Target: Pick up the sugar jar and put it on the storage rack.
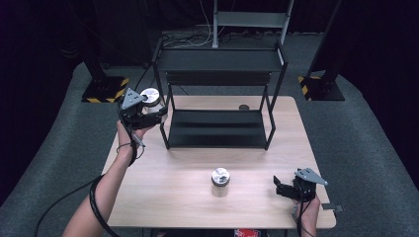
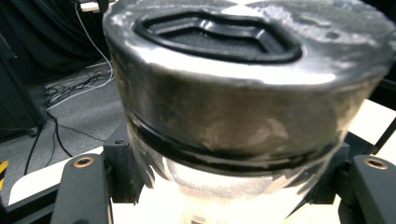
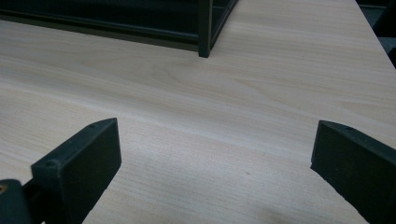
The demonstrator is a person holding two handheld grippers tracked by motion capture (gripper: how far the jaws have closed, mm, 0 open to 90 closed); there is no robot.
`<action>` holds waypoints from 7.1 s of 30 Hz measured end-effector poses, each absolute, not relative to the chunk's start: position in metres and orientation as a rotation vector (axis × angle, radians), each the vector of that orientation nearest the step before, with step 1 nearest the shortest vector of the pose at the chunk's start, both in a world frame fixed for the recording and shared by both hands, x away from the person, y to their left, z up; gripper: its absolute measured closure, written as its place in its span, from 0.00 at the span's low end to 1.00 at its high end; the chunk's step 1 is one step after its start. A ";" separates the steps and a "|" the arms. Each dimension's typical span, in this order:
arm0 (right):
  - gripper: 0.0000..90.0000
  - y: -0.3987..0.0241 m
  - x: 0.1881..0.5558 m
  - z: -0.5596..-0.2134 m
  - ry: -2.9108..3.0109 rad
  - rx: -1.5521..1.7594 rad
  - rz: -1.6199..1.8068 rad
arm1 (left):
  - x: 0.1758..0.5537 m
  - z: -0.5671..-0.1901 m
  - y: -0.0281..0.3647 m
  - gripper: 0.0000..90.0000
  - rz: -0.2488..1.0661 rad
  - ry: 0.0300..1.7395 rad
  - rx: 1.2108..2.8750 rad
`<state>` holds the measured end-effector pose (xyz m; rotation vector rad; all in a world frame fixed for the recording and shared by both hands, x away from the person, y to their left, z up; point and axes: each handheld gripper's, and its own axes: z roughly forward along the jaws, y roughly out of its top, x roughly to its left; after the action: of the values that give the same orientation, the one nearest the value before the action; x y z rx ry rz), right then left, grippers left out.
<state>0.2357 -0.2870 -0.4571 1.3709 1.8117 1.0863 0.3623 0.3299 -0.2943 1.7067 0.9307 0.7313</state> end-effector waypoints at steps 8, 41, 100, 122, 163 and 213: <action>0.01 -0.287 0.237 -0.456 1.820 1.375 1.081 | 0.367 -0.288 0.327 0.34 0.728 0.932 1.711; 0.01 -0.290 0.238 -0.456 1.824 1.378 1.095 | 0.382 -0.253 0.315 0.34 0.720 0.903 1.726; 0.01 -0.293 0.239 -0.456 1.813 1.404 1.115 | 0.397 -0.192 0.294 0.34 0.731 0.848 1.704; 0.01 -0.293 0.239 -0.456 1.817 1.401 1.118 | 0.403 -0.172 0.282 0.34 0.739 0.831 1.691; 0.01 -0.295 0.239 -0.457 1.820 1.399 1.125 | 0.448 -0.154 0.253 0.34 0.760 0.926 1.723; 0.01 -0.296 0.238 -0.457 1.820 1.390 1.131 | 0.484 -0.155 0.218 0.34 0.750 0.993 1.775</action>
<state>0.2382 -0.2955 -0.4574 1.3897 1.8200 1.1310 0.4836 0.2179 -0.1550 1.7751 0.9929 0.7499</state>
